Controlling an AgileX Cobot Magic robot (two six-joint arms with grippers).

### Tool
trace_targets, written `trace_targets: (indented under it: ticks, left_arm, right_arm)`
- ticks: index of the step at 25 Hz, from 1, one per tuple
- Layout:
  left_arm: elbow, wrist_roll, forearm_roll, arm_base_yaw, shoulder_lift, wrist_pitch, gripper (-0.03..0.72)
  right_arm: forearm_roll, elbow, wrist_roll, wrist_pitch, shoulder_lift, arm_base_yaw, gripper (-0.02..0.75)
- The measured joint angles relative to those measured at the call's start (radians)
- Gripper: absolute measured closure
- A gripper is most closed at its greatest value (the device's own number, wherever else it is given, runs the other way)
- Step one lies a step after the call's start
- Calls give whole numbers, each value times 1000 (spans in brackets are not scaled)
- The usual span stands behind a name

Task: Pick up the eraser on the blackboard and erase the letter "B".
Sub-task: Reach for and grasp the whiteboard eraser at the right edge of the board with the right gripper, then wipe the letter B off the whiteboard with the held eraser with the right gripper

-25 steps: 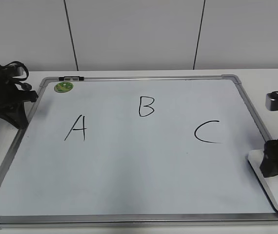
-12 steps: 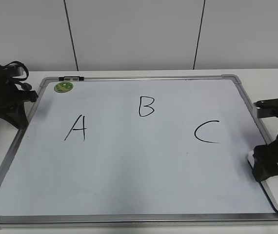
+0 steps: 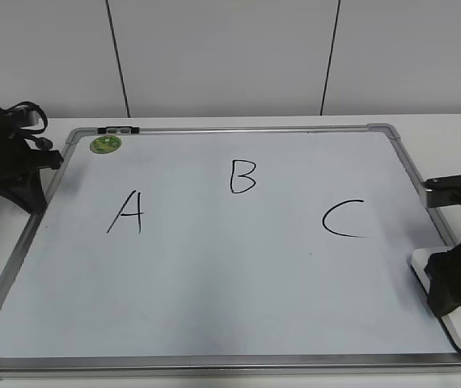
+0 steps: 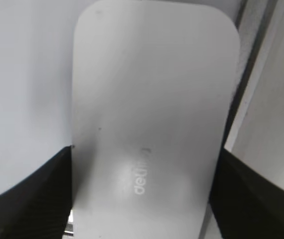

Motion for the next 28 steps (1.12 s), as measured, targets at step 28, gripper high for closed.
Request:
trace_targets:
  ticks: [28]
  left_arm:
    - [0,0,0,0,0,0,650]
  right_arm:
    - [-33,-126,44,185,17,2,207]
